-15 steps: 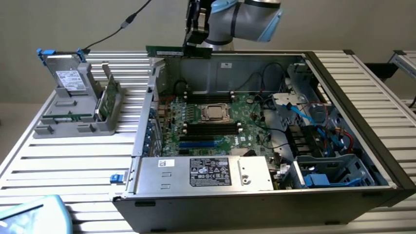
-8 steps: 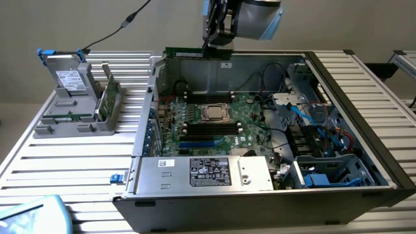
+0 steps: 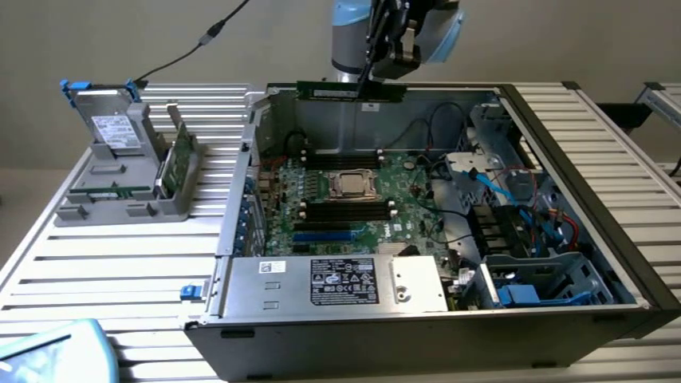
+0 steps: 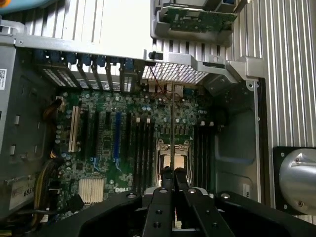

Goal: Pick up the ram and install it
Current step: 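Pick up the ram and move it above insertion slot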

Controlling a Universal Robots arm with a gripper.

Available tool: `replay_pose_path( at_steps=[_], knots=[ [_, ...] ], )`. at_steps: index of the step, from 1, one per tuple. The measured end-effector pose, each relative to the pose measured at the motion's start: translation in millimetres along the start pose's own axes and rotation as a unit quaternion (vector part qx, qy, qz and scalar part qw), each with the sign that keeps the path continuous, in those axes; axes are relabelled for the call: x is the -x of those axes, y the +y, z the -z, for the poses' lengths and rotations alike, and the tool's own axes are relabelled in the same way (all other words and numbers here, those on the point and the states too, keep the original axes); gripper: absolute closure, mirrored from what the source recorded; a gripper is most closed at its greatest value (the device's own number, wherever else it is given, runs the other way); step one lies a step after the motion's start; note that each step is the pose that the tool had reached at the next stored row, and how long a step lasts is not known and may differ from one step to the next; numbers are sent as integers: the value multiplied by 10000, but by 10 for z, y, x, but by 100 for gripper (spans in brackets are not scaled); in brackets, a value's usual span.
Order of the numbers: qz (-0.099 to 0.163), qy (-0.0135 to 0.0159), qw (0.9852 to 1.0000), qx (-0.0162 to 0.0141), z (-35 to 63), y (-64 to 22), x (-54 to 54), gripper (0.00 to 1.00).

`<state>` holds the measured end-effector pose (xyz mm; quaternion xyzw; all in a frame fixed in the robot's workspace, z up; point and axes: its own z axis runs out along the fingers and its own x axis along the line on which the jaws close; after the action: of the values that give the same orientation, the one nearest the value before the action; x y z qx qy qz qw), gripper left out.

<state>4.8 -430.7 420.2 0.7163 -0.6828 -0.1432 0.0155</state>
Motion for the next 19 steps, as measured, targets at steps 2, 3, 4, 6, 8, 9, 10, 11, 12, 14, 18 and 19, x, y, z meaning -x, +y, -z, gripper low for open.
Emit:
replay_pose_path(
  at_steps=[2, 3, 4, 6, 8, 9, 10, 11, 12, 14, 18, 19],
  knots=[
    [0, 0, 10000, 0, 22, -61, -31, 87],
    [0, -1, 10000, 0, 32, -90, -48, 87],
    [0, -1, 10000, 0, 40, -113, -64, 87],
    [0, -1, 10000, 0, 53, -145, -94, 87],
    [0, 0, 10000, 0, 60, -155, -114, 87],
    [-2, -2, 10000, -1, 59, -155, -117, 87],
    [-5, -2, 10000, -1, 59, -155, -118, 87],
    [-7, -3, 10000, -1, 58, -155, -118, 87],
    [-10, -3, 10000, -2, 57, -156, -118, 87],
    [-15, -5, 10000, -3, 52, -157, -119, 87],
    [-33, -10, 10000, -6, 37, -161, -122, 87],
    [-35, -11, 10000, -7, 34, -161, -123, 87]
  ],
)
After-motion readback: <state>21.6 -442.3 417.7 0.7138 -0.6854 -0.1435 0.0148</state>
